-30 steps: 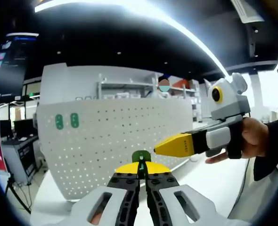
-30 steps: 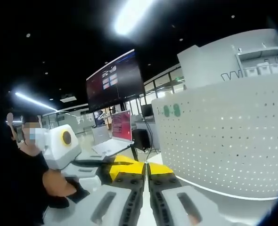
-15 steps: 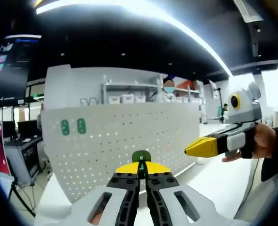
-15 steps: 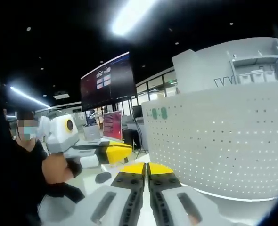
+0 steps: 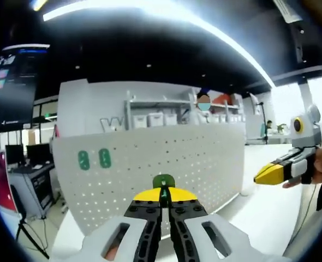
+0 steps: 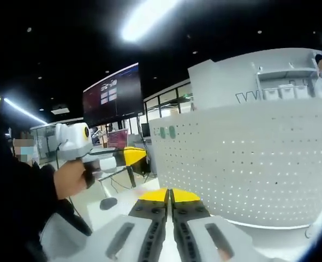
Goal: Insert the hook assembly into the mounting plate slot until the hook locks in place.
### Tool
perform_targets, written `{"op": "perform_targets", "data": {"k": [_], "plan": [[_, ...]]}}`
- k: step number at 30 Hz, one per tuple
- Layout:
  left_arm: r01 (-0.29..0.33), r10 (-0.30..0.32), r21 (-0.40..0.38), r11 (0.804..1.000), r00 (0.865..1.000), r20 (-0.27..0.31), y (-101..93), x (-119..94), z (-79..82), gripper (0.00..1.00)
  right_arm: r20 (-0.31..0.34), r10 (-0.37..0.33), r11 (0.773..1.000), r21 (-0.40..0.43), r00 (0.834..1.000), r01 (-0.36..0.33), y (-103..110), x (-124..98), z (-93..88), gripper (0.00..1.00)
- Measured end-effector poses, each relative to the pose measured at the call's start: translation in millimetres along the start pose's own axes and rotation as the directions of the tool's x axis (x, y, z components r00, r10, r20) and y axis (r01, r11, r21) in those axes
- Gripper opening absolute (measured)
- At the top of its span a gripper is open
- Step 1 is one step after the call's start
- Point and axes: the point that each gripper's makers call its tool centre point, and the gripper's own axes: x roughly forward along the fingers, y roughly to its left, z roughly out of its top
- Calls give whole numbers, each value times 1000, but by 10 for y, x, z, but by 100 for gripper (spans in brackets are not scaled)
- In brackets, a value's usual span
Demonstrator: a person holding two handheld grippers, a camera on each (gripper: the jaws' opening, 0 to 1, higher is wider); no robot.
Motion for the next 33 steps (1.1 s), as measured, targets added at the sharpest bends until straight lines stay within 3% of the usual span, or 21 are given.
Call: {"op": "perform_targets", "data": {"k": [25,33], "plan": [[-99,99,-10,995,993,63,476,645,285,3,2,-66,998,13,998,66,-277,-207,-29,0],[-107,107,3,994,991,76,495,835,303,3,-5,-77,997,17,997,78,-336,-234,-55,0]]}}
